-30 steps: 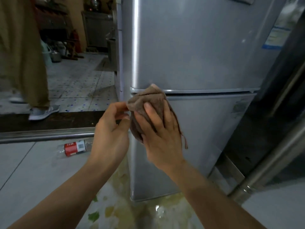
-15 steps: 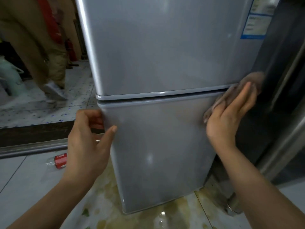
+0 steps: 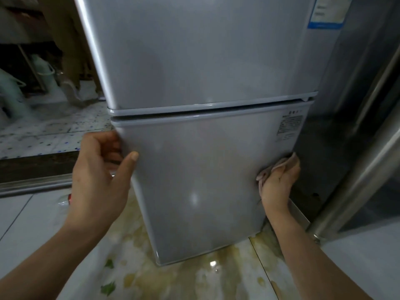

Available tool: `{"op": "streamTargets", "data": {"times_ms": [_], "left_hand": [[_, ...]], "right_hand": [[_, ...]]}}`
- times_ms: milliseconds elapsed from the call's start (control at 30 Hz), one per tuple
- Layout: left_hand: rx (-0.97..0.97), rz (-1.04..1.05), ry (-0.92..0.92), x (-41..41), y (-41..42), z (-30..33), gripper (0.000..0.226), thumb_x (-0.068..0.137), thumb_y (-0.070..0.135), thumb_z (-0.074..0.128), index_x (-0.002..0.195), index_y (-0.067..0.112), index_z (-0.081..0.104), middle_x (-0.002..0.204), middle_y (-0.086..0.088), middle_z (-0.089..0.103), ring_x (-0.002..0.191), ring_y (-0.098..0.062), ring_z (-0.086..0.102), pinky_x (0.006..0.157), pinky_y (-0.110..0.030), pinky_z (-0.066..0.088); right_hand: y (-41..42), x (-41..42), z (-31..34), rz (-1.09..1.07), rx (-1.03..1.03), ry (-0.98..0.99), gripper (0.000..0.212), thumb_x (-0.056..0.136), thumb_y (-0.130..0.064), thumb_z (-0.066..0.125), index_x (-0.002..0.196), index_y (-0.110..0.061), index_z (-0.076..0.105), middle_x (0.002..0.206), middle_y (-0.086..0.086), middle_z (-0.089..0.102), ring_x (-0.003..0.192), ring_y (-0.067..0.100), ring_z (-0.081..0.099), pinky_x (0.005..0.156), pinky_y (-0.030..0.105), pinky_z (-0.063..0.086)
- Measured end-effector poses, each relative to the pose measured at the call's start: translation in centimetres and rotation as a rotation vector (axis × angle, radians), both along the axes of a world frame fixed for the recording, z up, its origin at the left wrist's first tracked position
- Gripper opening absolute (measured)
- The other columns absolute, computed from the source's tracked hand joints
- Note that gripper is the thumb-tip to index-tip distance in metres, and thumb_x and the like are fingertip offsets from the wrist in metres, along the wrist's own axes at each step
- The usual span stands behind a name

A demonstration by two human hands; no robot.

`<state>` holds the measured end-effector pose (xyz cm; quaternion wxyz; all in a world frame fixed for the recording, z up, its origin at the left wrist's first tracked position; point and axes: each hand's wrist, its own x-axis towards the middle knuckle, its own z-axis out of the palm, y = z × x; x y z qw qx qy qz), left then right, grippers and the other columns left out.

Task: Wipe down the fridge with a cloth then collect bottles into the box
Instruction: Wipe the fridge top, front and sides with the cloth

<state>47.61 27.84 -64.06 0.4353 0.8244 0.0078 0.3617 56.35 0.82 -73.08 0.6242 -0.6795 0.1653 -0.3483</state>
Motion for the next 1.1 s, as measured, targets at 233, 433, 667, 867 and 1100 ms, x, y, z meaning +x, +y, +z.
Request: {"op": "streamTargets", "data": {"times_ms": [233, 433, 667, 867, 1100], "left_hand": [[0.101, -0.048, 0.157, -1.6, 0.4, -3.7, 0.021, 0.089, 0.018, 0.056, 0.109, 0.023, 0.049, 0.101, 0.003, 0.058, 0.09, -0.012, 0.056, 0.067, -0.019, 0.042], [0.076, -0.021, 0.134, -0.9, -0.3, -4.3, 0.021, 0.088, 0.013, 0.057, 0.099, 0.022, 0.041, 0.086, 0.012, 0.051, 0.079, -0.003, 0.053, 0.062, -0.014, 0.038], [0.061, -0.04, 0.148, -0.8, 0.3, -4.2, 0.023, 0.087, 0.015, 0.06, 0.099, 0.023, 0.041, 0.086, 0.016, 0.052, 0.079, -0.002, 0.055, 0.063, -0.021, 0.045], [0.02, -0.079, 0.206, -0.8, 0.7, -3.9, 0.022, 0.086, 0.018, 0.06, 0.1, 0.023, 0.044, 0.089, 0.012, 0.055, 0.085, -0.003, 0.057, 0.065, -0.02, 0.047], [0.031, -0.115, 0.202, -0.9, 1.0, -3.8, 0.022, 0.086, 0.019, 0.061, 0.1, 0.022, 0.045, 0.089, 0.011, 0.055, 0.086, -0.004, 0.056, 0.067, -0.021, 0.048]], "right_hand": [[5.9, -0.5, 6.6, -0.129, -0.317, -0.138, 0.073, 0.092, -0.018, 0.045, 0.15, 0.001, 0.005, 0.157, 0.023, -0.002, 0.144, 0.033, 0.001, 0.121, 0.034, 0.002], [9.4, -1.9, -0.4, -0.161, -0.423, -0.189, 0.065, 0.095, -0.027, 0.034, 0.149, -0.001, 0.009, 0.156, 0.021, 0.007, 0.145, 0.031, 0.009, 0.118, 0.045, 0.015], [10.9, -3.5, -3.5, -0.034, -0.328, -0.083, 0.072, 0.092, -0.027, 0.027, 0.147, 0.0, -0.01, 0.155, 0.025, -0.012, 0.145, 0.025, -0.009, 0.12, 0.043, 0.006], [13.1, -3.3, 3.1, -0.115, -0.536, -0.3, 0.07, 0.088, -0.02, 0.039, 0.147, 0.006, 0.011, 0.153, 0.033, 0.005, 0.143, 0.041, 0.004, 0.12, 0.042, 0.002], [9.3, -3.2, -6.3, 0.119, -1.381, -0.496, 0.046, 0.096, -0.026, 0.038, 0.138, -0.018, 0.021, 0.147, 0.011, 0.007, 0.123, 0.052, 0.025, 0.111, 0.053, 0.017]]}}
